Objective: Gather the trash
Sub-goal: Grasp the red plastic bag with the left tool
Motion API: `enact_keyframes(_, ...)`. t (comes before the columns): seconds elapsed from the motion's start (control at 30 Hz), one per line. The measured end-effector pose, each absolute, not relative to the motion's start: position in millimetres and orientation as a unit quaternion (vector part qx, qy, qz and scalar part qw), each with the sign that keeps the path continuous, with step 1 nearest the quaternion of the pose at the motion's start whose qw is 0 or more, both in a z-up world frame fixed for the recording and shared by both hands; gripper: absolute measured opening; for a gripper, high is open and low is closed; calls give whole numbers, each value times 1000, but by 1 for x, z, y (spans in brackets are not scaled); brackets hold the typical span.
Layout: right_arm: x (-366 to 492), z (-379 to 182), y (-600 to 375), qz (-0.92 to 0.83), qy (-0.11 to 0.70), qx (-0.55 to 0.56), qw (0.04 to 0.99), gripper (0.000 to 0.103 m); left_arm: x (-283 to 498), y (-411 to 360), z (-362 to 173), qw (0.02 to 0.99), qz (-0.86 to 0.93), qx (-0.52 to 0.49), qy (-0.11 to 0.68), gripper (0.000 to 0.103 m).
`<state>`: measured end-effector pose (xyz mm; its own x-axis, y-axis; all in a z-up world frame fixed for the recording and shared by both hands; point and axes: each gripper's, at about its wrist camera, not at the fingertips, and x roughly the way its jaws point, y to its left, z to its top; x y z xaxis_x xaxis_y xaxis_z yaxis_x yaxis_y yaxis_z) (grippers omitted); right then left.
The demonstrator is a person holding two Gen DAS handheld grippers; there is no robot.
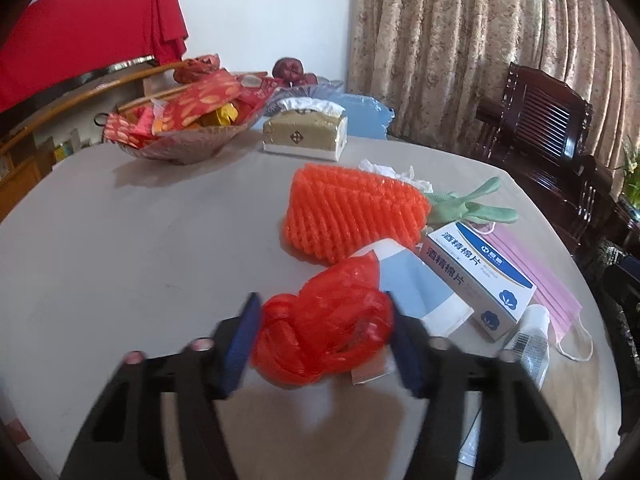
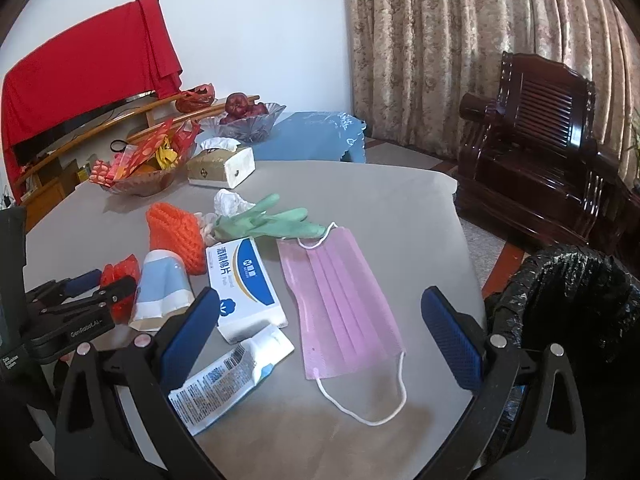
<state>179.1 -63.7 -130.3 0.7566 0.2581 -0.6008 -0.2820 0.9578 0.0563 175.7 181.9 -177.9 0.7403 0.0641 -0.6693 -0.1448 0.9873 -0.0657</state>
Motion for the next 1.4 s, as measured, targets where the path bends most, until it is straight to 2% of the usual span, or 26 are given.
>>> enact_keyframes(0.07, 180, -131, -60, 148, 319, -19, 936, 98, 177, 185, -180, 930, 53, -64, 358, 38)
enact_keyframes(0.17, 181, -134, -52, 159, 322, -23, 933, 98, 177, 190, -179, 931, 51, -73, 354, 29)
enact_keyframes(0.27, 184, -140, -42, 169, 329, -27, 929, 98, 173, 195, -174, 933, 60, -81, 346, 25)
enact_keyframes(0.6, 197, -155, -16, 190, 347, -37, 918, 97, 156, 213, -152, 937, 81, -80, 331, 24)
enact_keyframes(0.77, 206, -163, -7, 203, 362, -50, 908, 86, 152, 218, -150, 936, 86, -76, 332, 24)
enact_keyframes(1.23, 224, -181, 8, 214, 397, -71, 890, 76, 151, 219, -152, 934, 87, -77, 337, 24)
enact_keyframes(1.3, 228, -186, 10, 220, 412, -73, 882, 73, 151, 218, -154, 934, 87, -76, 339, 24)
enact_keyframes(1.37, 234, -192, 14, 223, 429, -75, 872, 59, 152, 217, -155, 933, 86, -75, 341, 24)
enact_keyframes(1.4, 235, -191, 13, 229, 430, -72, 870, 58, 152, 216, -155, 933, 86, -76, 342, 24)
